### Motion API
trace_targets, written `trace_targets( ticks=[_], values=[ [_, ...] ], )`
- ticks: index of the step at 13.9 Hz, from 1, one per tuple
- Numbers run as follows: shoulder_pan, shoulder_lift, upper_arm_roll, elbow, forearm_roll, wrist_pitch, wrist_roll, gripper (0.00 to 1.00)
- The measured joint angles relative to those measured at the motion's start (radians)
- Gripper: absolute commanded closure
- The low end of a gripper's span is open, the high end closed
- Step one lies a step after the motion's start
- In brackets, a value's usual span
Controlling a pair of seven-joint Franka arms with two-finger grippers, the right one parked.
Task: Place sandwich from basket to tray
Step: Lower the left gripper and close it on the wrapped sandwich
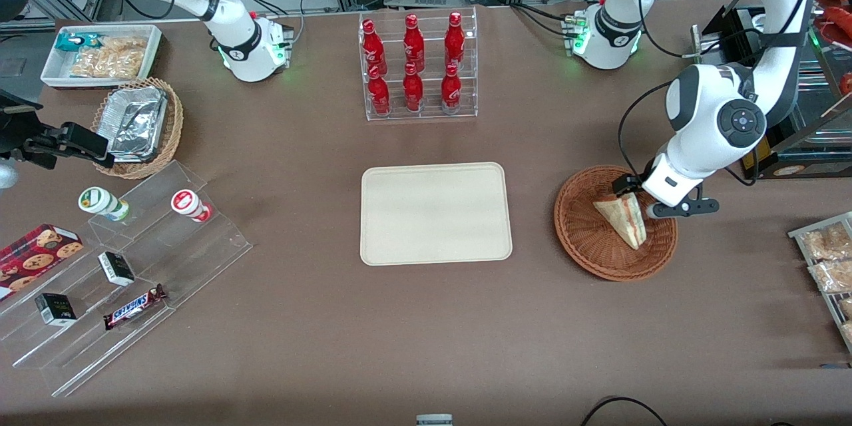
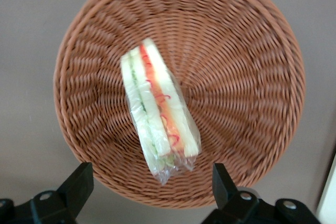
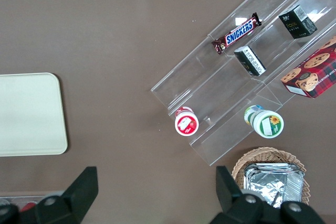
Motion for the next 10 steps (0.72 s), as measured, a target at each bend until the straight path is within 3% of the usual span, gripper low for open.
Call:
trace_targets(
  ticks=[5,8,9,10],
  values=[
    [-0.001,0.031,-0.002,-0.044,0.000,0.159,-0.327,0.00],
    [-0.001,0.073,-0.002,-0.059,0.000,0.203,-0.432,0.00],
    [-0.001,0.085,-0.002,-0.059,0.000,0.205,-0.442,0.02],
    [-0.001,0.096,-0.002,-0.059,0.000,0.208,-0.449,0.17]
  ],
)
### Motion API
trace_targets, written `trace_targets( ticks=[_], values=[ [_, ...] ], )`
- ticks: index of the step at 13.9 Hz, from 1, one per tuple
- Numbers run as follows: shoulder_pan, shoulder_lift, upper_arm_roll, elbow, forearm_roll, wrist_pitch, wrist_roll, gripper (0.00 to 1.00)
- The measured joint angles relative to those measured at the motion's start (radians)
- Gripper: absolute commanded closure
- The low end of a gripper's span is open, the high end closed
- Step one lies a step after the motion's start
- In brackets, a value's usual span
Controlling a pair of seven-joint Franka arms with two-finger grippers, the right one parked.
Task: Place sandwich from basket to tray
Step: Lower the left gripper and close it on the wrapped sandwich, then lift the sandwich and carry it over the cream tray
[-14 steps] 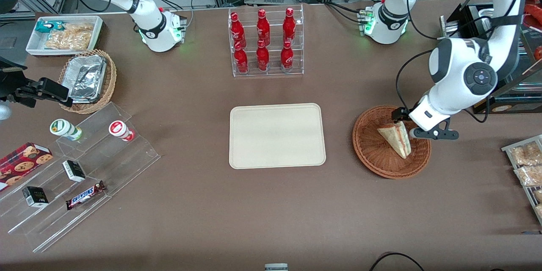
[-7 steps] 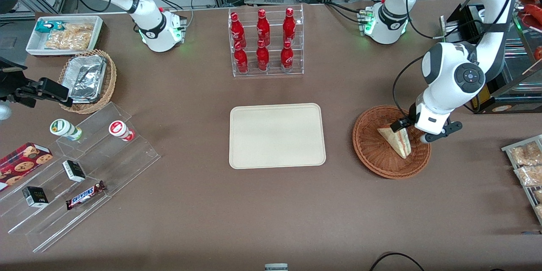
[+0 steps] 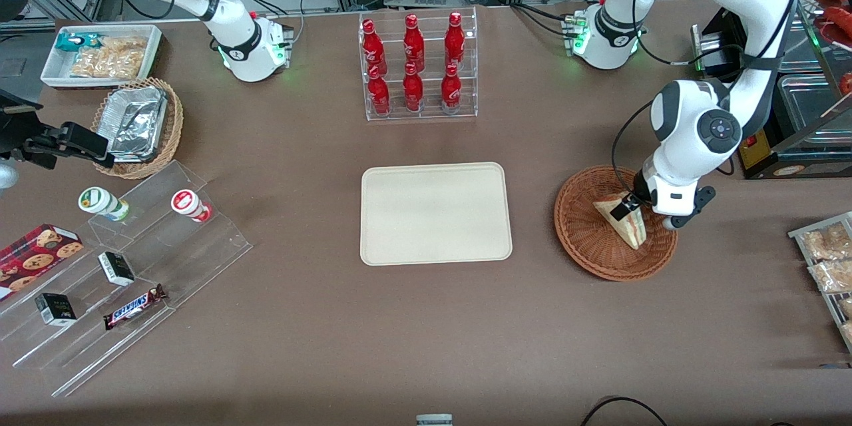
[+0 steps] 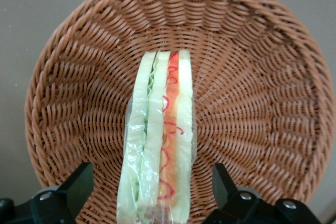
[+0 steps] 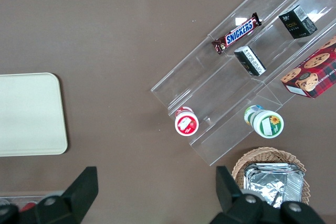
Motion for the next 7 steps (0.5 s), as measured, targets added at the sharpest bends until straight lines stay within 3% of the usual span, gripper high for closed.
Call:
trace_targets(
  ticks=[1,3,4,7],
  values=[
    [0.000,0.011,0.000,0.000,0.000,0.003,-0.006,0.38],
    [0.000,0.028,0.000,0.000,0.000,0.005,-0.015,0.89],
    [0.000,0.034,-0.001,0.000,0.000,0.005,-0.015,0.94],
    [0.000,0.032,-0.002,0.011,0.003,0.008,0.073,0.92]
  ],
)
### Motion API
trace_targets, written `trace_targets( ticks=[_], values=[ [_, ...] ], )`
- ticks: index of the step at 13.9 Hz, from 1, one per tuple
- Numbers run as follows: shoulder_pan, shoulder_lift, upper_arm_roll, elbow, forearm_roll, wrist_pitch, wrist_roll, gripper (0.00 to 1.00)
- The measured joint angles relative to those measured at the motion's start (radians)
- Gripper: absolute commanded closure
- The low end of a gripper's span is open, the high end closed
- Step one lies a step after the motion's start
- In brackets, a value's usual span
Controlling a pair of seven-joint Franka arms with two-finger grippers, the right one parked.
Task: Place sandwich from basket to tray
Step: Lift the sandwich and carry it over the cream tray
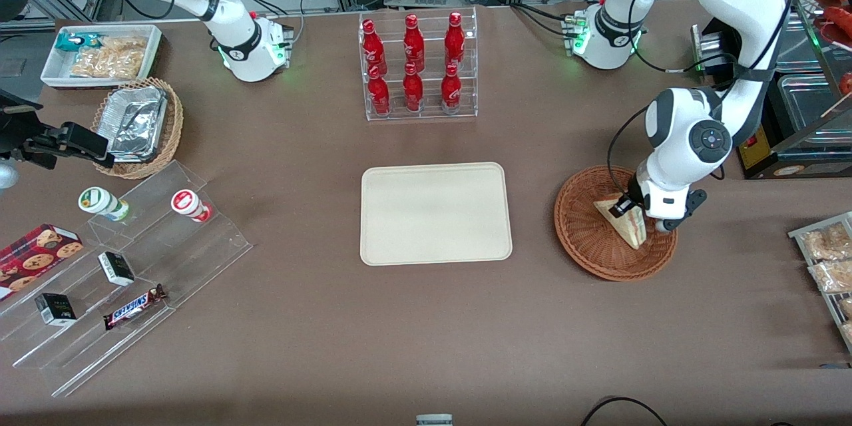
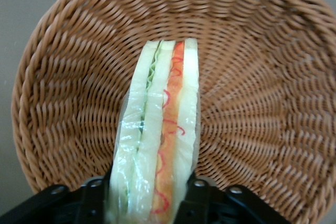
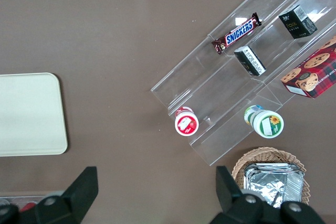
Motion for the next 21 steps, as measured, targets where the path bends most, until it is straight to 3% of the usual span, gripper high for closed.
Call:
trace_targets(
  ticks=[4,8,16,21],
  values=[
    [-0.002,-0.008,-0.006,0.109,0.000,-0.152,0.284,0.87],
    [-0.093,0.013,-0.042,0.310,0.000,-0.373,0.319,0.86],
    [-0.419,0.250,-0.047,0.616,0.003,-0.472,0.046,0.87],
    [-0.569,0.405,-0.046,0.804,0.075,-0.516,-0.158,0.87]
  ],
)
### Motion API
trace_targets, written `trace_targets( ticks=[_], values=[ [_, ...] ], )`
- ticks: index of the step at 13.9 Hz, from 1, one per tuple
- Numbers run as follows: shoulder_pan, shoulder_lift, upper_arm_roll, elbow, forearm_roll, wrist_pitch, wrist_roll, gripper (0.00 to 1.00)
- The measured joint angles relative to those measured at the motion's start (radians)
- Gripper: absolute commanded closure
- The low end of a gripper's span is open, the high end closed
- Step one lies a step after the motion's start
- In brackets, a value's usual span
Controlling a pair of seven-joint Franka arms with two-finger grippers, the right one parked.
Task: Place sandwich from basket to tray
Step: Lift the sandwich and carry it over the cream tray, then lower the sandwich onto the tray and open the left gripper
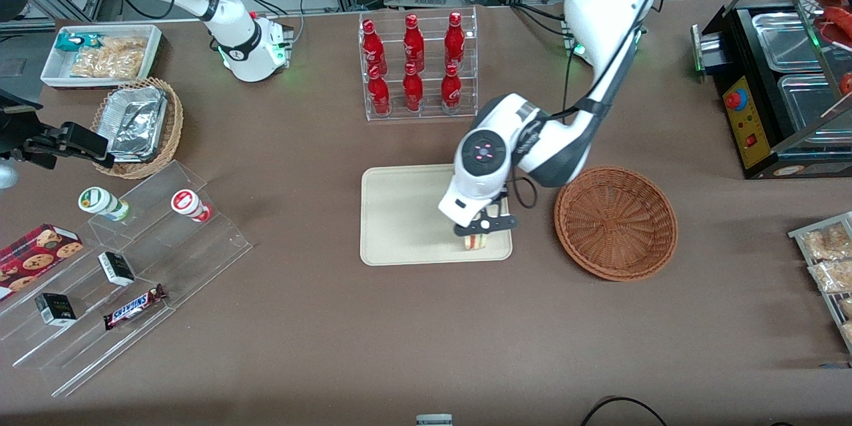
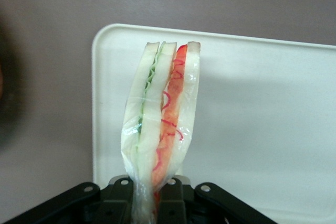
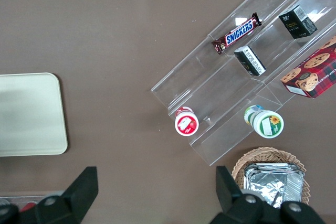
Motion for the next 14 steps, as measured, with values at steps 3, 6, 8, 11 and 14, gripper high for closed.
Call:
trace_targets(
  ticks=[3,6,8,11,14],
  values=[
    [-0.069,0.076,0.001,0.058,0.032,0.001,-0.067,0.87],
    [-0.108,0.108,0.001,0.077,0.038,0.020,-0.085,0.87],
    [-0.121,0.120,0.002,0.079,0.040,0.041,-0.093,0.83],
    [-0.133,0.139,0.002,0.079,0.051,0.081,-0.104,0.06],
    [-0.133,0.148,0.004,0.085,0.053,0.095,-0.112,0.00]
  ],
)
